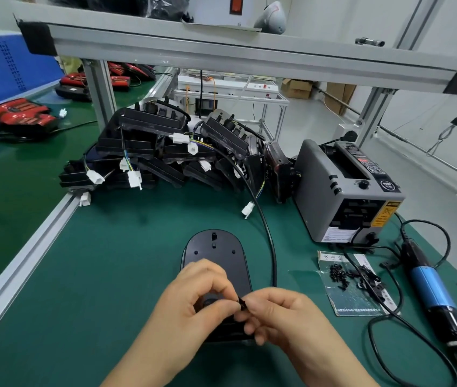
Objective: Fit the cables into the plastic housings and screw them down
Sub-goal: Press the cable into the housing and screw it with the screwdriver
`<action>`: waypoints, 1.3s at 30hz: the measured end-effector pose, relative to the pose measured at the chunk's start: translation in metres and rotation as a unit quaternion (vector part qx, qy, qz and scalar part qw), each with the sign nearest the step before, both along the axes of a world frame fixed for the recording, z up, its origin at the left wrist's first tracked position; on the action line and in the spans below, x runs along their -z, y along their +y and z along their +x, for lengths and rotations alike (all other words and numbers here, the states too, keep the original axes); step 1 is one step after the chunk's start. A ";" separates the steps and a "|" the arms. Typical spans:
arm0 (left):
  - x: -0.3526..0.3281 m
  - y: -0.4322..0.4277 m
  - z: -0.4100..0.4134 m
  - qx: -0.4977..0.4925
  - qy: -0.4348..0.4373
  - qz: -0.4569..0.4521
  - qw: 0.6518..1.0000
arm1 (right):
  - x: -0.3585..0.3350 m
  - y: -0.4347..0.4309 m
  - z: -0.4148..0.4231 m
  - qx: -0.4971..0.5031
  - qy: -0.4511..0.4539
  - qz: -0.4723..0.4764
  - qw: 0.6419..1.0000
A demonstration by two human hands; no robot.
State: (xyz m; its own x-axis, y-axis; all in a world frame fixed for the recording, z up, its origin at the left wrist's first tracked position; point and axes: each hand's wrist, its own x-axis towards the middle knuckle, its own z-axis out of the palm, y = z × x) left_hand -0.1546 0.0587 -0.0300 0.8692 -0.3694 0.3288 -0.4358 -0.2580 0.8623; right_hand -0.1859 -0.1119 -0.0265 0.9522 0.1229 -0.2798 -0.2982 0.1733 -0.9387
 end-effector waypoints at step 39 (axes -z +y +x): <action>0.039 0.000 -0.009 -0.103 -0.078 0.117 0.985 | 0.034 0.021 -0.008 0.134 -0.281 -0.568 0.762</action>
State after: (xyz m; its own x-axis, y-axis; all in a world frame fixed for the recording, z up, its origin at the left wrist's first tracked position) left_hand -0.1640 0.0583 -0.0685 0.8793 -0.2727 0.3906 -0.4759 -0.5389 0.6951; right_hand -0.1943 -0.0910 -0.0601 0.9094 -0.1145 0.3999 0.1092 -0.8620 -0.4951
